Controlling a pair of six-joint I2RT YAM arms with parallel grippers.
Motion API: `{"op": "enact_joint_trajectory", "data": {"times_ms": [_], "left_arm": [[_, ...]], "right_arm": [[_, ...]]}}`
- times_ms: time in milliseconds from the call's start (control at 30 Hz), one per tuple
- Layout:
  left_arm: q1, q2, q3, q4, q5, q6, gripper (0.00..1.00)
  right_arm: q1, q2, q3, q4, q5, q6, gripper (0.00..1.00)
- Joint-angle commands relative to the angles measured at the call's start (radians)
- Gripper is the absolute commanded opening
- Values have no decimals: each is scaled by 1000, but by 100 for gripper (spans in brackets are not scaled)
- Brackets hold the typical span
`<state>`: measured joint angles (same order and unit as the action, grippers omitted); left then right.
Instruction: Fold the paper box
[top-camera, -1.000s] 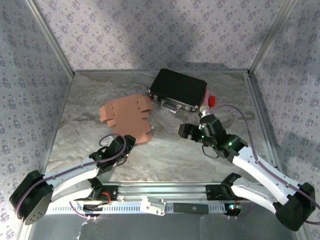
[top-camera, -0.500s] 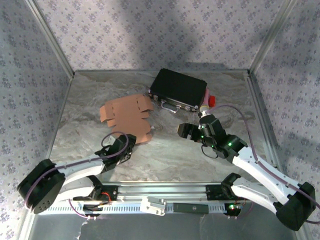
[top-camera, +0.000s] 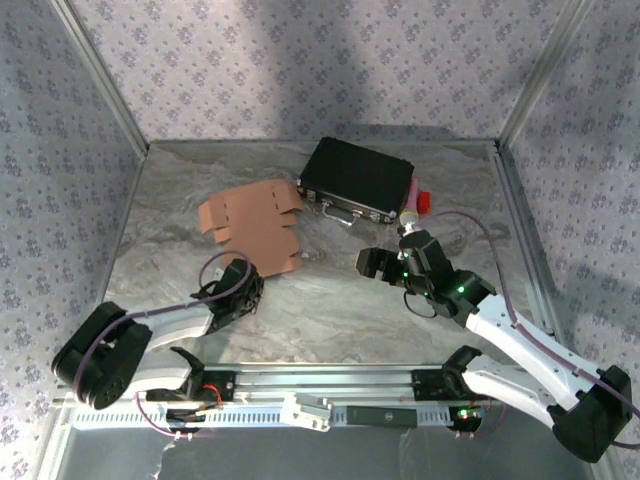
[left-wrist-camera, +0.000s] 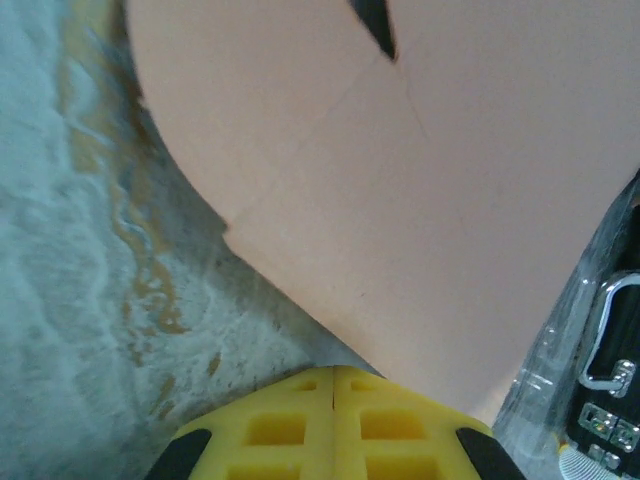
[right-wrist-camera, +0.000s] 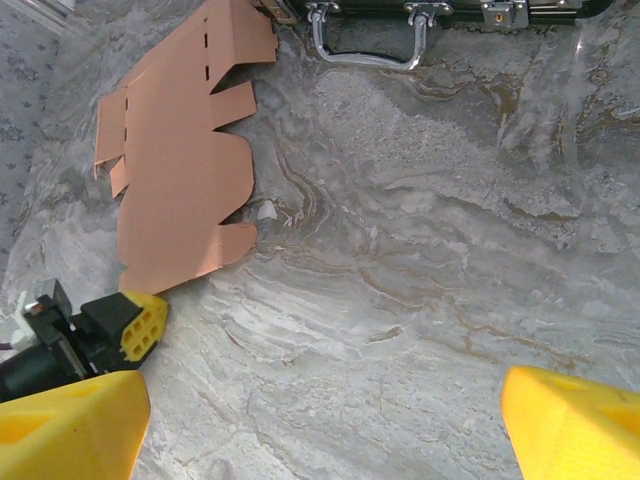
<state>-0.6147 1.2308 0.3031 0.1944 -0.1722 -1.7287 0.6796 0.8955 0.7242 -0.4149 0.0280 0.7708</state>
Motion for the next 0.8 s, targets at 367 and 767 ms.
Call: {"op": "enact_joint_trajectory", "data": {"times_ms": [367,767], "left_arm": [[257,-664,74,-866,94,421,0],[76,-458,-24,-236,188,124,57]], "right_arm": [[8,174,72,51,-39,-16,92],[62,391,137,186,-62,22,89]]}}
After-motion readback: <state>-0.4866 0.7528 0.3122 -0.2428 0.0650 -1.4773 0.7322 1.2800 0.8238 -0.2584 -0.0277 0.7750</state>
